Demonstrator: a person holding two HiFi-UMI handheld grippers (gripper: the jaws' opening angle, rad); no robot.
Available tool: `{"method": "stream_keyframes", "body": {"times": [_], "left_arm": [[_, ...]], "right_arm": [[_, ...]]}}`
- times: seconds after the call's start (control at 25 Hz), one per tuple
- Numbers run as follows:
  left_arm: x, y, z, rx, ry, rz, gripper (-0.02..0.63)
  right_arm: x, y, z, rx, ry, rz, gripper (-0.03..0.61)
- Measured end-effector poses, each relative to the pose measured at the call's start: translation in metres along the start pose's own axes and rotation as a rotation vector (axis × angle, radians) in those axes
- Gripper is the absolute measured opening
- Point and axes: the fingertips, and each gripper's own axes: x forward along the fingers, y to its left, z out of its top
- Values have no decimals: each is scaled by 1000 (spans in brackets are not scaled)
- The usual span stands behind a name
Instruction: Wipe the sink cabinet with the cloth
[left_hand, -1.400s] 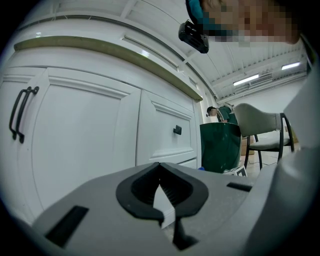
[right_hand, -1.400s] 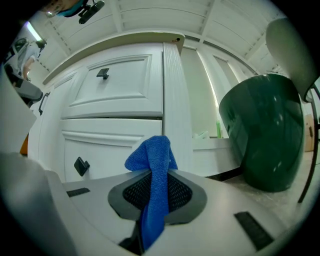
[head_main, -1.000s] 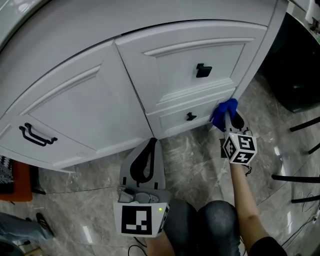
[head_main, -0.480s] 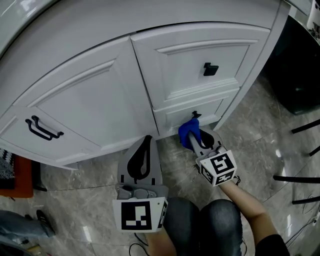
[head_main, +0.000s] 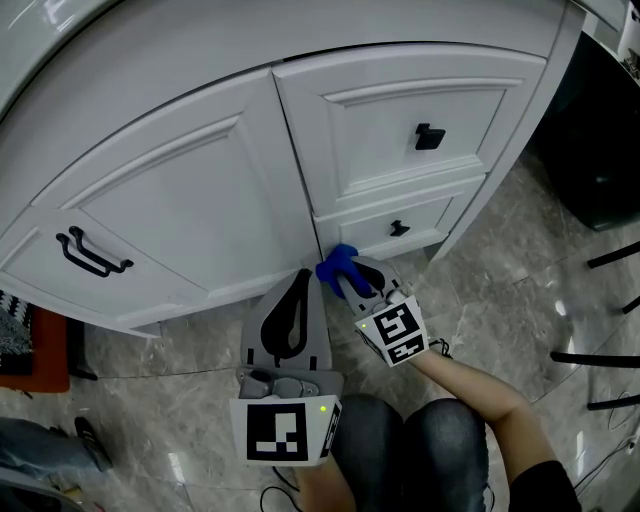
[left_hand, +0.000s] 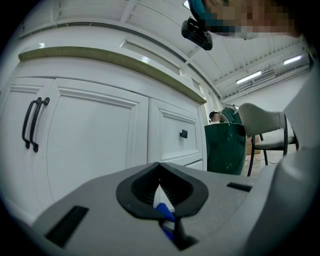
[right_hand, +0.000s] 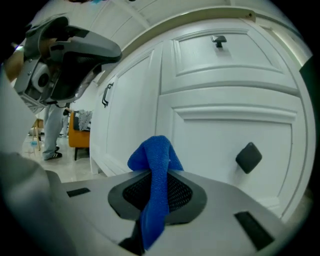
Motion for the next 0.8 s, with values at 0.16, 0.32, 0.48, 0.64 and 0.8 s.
{"method": "stream_keyframes", "body": {"times": [0.16, 0.32, 0.48, 0.64, 0.8], "left_arm": [[2, -1, -2, -1, 5, -7, 5], [5, -6, -3, -2, 6, -23, 5], [4, -8, -3, 8, 10, -24, 5], [4, -8, -2, 12, 10, -17, 5], [5, -12, -2, 17, 12, -26, 5]], "right_arm": [[11, -1, -6, 5, -7, 3, 58], [10, -2, -5, -11, -23, 0, 58], [7, -7, -8, -75, -31, -28, 58], [1, -26, -14, -69, -20, -90, 58], [-7, -51, -22, -40, -15, -151, 58]]}}
